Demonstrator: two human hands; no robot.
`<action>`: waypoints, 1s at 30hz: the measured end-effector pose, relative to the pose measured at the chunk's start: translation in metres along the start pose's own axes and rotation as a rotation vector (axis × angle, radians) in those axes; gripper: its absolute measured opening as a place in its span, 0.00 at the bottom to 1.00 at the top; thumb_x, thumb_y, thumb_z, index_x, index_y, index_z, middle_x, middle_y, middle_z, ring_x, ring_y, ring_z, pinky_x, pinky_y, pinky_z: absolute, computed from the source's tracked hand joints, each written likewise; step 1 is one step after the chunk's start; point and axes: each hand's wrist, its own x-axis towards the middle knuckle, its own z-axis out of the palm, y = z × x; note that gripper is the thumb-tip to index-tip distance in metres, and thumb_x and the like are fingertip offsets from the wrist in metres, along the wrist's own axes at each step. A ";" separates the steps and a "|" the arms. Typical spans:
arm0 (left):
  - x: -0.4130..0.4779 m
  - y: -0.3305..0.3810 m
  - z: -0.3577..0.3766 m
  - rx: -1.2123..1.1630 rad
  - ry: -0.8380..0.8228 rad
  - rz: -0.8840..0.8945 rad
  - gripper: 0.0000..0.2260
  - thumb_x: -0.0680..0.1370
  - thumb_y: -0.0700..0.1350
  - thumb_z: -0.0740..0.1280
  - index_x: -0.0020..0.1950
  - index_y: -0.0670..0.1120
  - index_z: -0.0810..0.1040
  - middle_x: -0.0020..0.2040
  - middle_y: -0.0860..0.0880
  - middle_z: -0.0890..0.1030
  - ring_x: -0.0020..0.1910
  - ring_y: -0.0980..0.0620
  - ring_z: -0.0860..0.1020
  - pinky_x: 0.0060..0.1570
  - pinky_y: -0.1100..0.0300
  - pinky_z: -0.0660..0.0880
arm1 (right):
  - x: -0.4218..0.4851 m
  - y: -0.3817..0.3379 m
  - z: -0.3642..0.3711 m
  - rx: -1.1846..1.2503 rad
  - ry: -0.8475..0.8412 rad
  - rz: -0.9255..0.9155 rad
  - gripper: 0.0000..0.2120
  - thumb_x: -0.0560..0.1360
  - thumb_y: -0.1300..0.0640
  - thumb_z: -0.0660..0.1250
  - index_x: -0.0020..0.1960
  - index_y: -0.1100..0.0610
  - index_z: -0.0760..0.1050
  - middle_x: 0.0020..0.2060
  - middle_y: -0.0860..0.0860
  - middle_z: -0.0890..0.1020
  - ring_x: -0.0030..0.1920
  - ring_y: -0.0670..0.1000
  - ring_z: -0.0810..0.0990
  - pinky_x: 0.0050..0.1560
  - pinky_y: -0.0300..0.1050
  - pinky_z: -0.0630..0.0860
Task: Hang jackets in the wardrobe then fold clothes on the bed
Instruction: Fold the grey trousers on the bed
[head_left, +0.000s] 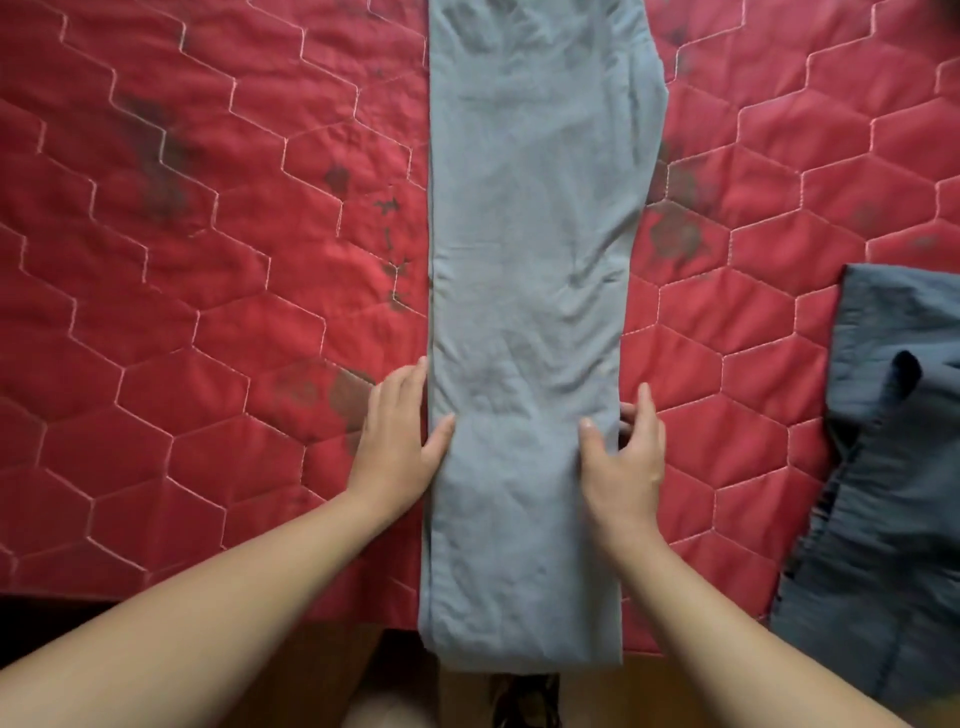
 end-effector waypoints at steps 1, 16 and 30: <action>-0.005 0.004 -0.002 -0.136 0.033 -0.092 0.24 0.79 0.48 0.70 0.74 0.44 0.70 0.66 0.46 0.72 0.65 0.48 0.73 0.67 0.54 0.70 | 0.001 -0.005 -0.003 0.084 -0.004 0.142 0.31 0.75 0.55 0.72 0.76 0.56 0.67 0.61 0.53 0.79 0.58 0.51 0.78 0.65 0.41 0.72; -0.110 0.034 0.002 -0.787 -0.342 -0.535 0.07 0.79 0.39 0.71 0.55 0.47 0.83 0.49 0.52 0.86 0.48 0.52 0.85 0.40 0.67 0.79 | -0.077 0.032 -0.077 0.135 -0.698 0.174 0.25 0.78 0.54 0.70 0.68 0.37 0.65 0.57 0.54 0.81 0.58 0.53 0.82 0.54 0.59 0.83; -0.163 0.000 -0.009 -0.695 -0.766 -0.534 0.10 0.80 0.45 0.70 0.57 0.41 0.84 0.53 0.45 0.86 0.54 0.44 0.84 0.57 0.50 0.79 | -0.124 0.065 -0.082 0.180 -0.732 0.549 0.14 0.79 0.53 0.70 0.61 0.58 0.82 0.53 0.54 0.87 0.52 0.55 0.87 0.54 0.49 0.81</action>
